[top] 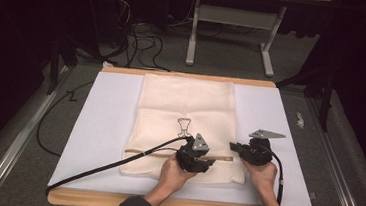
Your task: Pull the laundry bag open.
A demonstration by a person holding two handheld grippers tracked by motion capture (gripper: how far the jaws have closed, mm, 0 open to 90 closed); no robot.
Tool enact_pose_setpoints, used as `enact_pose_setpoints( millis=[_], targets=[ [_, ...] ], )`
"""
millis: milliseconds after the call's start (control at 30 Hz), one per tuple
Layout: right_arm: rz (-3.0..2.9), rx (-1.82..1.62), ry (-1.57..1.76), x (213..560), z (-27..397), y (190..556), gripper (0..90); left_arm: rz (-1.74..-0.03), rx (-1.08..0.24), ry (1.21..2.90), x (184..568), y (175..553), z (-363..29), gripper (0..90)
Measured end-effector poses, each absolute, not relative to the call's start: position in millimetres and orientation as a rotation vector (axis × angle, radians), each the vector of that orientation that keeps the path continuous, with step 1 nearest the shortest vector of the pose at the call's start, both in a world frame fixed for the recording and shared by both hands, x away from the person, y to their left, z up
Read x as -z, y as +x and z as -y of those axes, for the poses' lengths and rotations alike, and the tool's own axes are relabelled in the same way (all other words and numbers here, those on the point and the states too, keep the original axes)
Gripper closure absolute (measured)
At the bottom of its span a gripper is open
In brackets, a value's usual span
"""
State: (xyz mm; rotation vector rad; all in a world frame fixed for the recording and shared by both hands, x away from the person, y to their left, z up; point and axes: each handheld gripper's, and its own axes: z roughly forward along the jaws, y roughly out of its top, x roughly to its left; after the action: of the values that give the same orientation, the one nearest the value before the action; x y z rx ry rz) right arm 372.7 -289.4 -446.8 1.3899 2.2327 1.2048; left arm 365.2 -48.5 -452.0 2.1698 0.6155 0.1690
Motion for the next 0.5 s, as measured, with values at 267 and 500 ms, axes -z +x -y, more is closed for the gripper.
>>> enact_pose_setpoints(
  millis=[267,500],
  targets=[
    [-2.229,-1.235,1.371,440.8,288.0,371.3,87.6,-0.589,-0.13,2.175,454.1,363.6,62.9,59.2],
    [-2.246,-1.264,1.358,437.9,285.3,369.4,88.0,-0.59,-0.098,2.157,456.7,364.8,67.8,63.7]
  ],
)
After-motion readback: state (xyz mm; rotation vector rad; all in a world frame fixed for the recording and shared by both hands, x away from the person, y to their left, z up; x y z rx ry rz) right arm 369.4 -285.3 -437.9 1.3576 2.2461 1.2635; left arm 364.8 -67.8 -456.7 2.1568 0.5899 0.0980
